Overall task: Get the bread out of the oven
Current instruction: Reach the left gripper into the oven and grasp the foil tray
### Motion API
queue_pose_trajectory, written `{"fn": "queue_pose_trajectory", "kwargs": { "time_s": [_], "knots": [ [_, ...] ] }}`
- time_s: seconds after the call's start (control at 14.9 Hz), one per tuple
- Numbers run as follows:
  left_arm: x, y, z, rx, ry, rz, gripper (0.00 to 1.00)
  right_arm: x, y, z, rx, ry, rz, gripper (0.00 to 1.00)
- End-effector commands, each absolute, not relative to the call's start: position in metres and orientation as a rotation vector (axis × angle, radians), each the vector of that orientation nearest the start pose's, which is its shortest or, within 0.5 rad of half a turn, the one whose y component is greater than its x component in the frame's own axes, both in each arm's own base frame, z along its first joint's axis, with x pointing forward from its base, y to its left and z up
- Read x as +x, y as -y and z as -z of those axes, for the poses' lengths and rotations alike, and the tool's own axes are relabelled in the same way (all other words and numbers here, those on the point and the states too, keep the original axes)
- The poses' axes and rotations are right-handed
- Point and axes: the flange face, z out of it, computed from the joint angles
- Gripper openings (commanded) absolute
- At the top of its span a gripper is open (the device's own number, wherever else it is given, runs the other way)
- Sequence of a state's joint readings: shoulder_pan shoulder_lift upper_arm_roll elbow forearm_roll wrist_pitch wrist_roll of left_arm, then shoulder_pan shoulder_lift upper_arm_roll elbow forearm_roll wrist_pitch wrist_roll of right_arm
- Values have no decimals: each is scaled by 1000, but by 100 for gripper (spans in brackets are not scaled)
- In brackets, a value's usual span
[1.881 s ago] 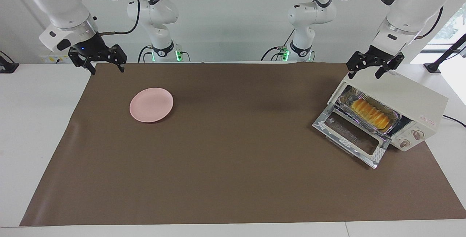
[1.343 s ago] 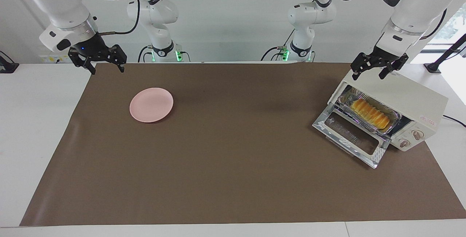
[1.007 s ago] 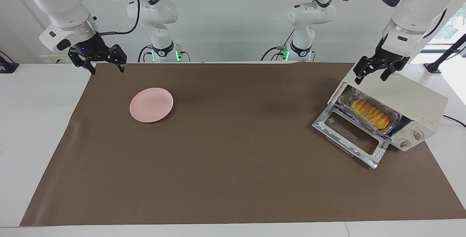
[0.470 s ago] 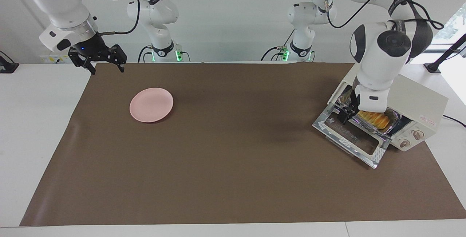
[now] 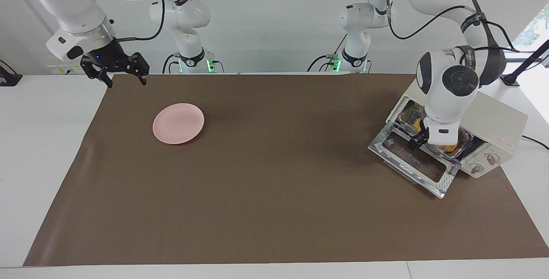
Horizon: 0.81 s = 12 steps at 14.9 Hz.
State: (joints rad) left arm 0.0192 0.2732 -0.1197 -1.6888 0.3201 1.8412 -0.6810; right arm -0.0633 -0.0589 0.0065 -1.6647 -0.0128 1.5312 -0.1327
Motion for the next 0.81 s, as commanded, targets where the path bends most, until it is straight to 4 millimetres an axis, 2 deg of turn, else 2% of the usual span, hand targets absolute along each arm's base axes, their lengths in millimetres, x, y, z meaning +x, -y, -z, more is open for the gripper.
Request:
{"fn": "queue_pose_trajectory", "kwargs": {
  "time_s": [0.0,0.07,0.27,0.47,0.74],
  "knots": [
    [611,37,-425,-2752,718,74,100,522,31,-612,-3129,110,-122,100],
    [606,37,-417,-2756,712,73,100,522,31,-612,-3129,110,-122,100],
    [599,37,-409,-2759,736,93,100,522,31,-612,-3129,108,-122,100],
    [582,41,-392,-2756,768,94,100,522,31,-612,-3129,108,-122,100],
    [571,48,-382,-2748,797,91,100,522,31,-612,-3129,108,-122,100]
  ]
}}
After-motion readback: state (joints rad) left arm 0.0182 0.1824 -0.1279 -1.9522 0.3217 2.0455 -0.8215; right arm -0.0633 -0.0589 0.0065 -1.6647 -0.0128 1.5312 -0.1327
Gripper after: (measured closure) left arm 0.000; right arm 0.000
